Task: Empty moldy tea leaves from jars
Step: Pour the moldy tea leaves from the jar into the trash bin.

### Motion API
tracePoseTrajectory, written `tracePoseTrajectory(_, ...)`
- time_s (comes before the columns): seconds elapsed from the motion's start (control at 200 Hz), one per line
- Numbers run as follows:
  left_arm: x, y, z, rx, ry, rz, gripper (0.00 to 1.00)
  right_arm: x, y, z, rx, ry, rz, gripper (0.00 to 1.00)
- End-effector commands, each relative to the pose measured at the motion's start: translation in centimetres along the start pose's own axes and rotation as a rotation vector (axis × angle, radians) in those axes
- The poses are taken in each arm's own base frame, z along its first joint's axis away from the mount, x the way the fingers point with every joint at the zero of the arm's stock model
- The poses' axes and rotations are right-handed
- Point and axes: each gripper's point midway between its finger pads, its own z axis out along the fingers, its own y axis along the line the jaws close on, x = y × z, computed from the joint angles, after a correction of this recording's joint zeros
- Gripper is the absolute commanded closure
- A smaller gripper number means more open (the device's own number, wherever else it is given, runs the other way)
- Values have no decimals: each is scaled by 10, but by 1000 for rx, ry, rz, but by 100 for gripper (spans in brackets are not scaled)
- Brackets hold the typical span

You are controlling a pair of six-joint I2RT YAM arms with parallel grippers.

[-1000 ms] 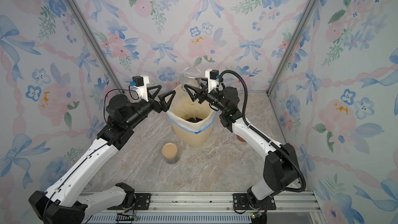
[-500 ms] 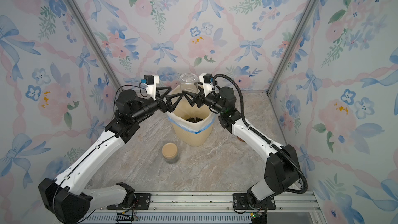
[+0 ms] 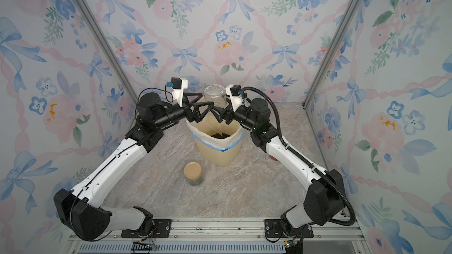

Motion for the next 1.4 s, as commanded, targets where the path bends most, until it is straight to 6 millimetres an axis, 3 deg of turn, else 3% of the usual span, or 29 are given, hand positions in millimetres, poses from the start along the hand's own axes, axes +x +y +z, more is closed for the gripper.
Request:
tracePoseTrajectory(0.0, -3, -4, 6, 43, -3, 23, 2, -36, 11, -11, 0, -85, -69, 43)
tracePoseTrajectory(0.44, 4, -12, 33, 74, 15, 43, 3, -33, 20, -14, -11, -42, -103, 43)
tracePoseTrajectory(0.665, 13, -12, 40, 75, 30, 59, 7, -33, 25, -15, -20, -31, -110, 43)
tracePoseTrajectory(1.075, 19, -13, 49, 99, 46, 66, 4, -36, 33, -17, -44, -33, -109, 43)
tracePoseTrajectory(1.395, 30, -15, 53, 133, 77, 35, 24, -41, 30, -19, -30, -46, -108, 43)
